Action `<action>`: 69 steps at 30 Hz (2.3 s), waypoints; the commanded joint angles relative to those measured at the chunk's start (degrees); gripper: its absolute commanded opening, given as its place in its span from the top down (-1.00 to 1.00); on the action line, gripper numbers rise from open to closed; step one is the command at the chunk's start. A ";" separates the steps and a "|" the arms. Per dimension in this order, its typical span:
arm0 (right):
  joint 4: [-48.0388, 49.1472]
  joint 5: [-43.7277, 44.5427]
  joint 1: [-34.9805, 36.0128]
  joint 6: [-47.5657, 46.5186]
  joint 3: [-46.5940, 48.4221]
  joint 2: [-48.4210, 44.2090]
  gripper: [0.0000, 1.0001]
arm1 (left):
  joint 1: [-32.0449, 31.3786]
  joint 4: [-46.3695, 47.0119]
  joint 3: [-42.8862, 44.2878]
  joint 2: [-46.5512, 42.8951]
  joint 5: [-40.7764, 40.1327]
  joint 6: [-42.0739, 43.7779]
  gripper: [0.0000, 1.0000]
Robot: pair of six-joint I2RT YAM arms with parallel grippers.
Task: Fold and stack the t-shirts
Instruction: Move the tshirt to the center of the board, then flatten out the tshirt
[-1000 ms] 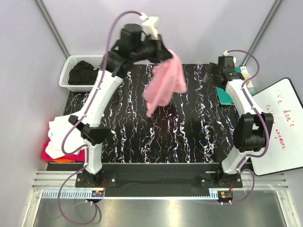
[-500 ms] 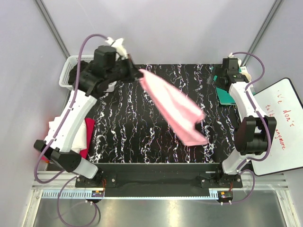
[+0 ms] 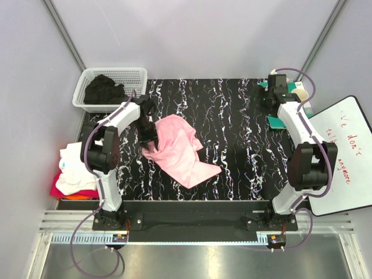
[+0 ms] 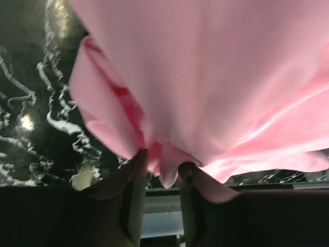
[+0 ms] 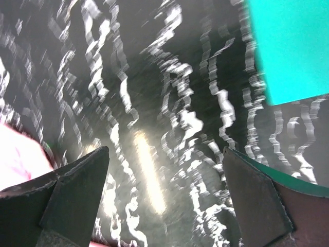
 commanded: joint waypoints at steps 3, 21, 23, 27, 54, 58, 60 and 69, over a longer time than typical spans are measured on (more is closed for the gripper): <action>-2.84 -6.04 7.59 -3.48 0.75 -0.43 -1.00 | 4.06 -3.68 2.06 -7.51 -3.31 -0.43 -0.35; -9.70 -11.41 15.42 -0.14 20.35 17.77 -0.84 | -8.41 -4.66 37.89 6.50 -4.38 9.14 -0.90; -10.31 -11.41 15.43 -0.32 21.59 18.56 -0.86 | -8.68 -4.22 40.90 9.51 -3.67 8.53 -0.83; -11.02 -9.92 15.42 -0.06 21.33 18.83 -0.90 | -7.89 -2.64 46.61 16.88 -1.39 5.29 -0.80; -11.72 -8.77 15.42 -0.32 16.23 17.68 -0.98 | -5.51 3.08 59.02 39.40 0.03 1.14 -0.22; -11.98 -8.86 15.42 -1.02 16.32 18.03 -0.99 | -5.95 2.11 58.67 42.12 -1.04 2.02 0.14; -12.33 -8.86 15.42 -1.37 16.32 18.21 -0.98 | -6.13 2.02 58.32 43.27 -0.34 2.03 0.51; -13.12 -10.53 15.42 -1.81 14.30 17.95 -0.98 | -5.08 3.51 58.76 33.71 4.94 1.59 1.00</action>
